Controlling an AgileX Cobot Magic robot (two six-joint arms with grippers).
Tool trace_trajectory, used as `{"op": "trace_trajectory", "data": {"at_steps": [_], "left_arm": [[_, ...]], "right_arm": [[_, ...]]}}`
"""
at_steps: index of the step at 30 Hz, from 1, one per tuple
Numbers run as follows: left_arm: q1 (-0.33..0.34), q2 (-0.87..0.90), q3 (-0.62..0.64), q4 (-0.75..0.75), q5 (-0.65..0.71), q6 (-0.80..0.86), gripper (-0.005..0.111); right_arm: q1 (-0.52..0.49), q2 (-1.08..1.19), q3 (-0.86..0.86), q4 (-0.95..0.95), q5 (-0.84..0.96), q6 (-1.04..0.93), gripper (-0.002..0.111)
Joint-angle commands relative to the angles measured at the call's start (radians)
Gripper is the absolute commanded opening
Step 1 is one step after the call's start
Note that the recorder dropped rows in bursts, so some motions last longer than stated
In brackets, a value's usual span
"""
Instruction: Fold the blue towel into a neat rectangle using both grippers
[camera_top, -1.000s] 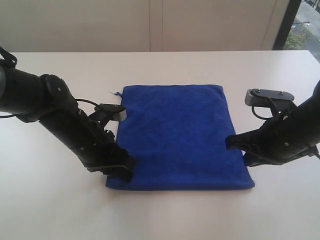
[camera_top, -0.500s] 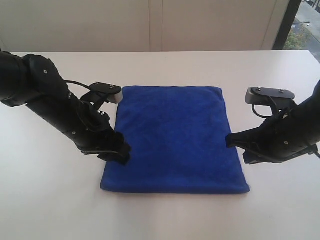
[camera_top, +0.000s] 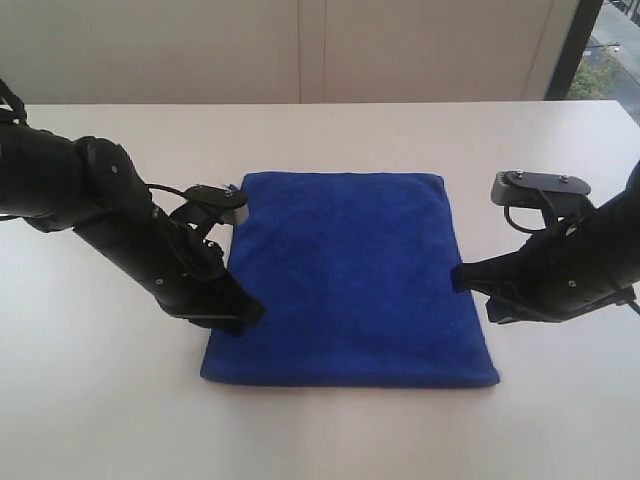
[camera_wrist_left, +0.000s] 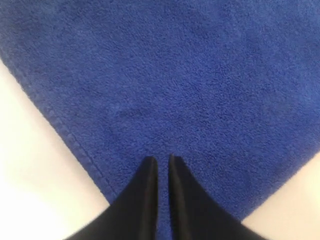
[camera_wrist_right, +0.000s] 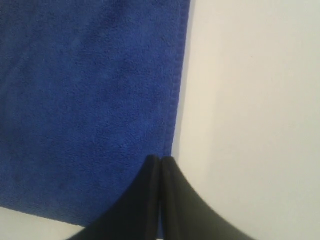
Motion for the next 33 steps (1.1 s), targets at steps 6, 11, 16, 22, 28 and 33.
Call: {"op": "trace_trajectory", "data": {"at_steps": [6, 11, 16, 22, 28, 33], "left_arm": [[0.001, -0.129, 0.000, -0.004, 0.103, 0.088, 0.000], [0.001, -0.219, 0.000, 0.073, 0.260, 0.208, 0.000], [0.001, -0.245, 0.000, 0.120, 0.373, 0.282, 0.000], [0.001, -0.243, 0.022, 0.120, 0.441, 0.423, 0.000], [0.001, -0.243, 0.068, 0.118, 0.359, 0.534, 0.000], [0.001, -0.243, 0.100, 0.086, 0.265, 0.577, 0.000]], "right_arm": [[0.000, -0.090, 0.006, -0.006, 0.024, -0.093, 0.000], [0.000, -0.187, 0.004, -0.006, 0.111, -0.246, 0.000], [0.012, -0.249, 0.004, 0.027, 0.129, -0.393, 0.000], [0.099, -0.236, 0.013, 0.048, 0.144, -0.674, 0.000], [0.127, -0.201, 0.061, 0.036, 0.133, -0.939, 0.002], [0.127, -0.164, 0.086, 0.036, 0.093, -1.037, 0.015]]}}
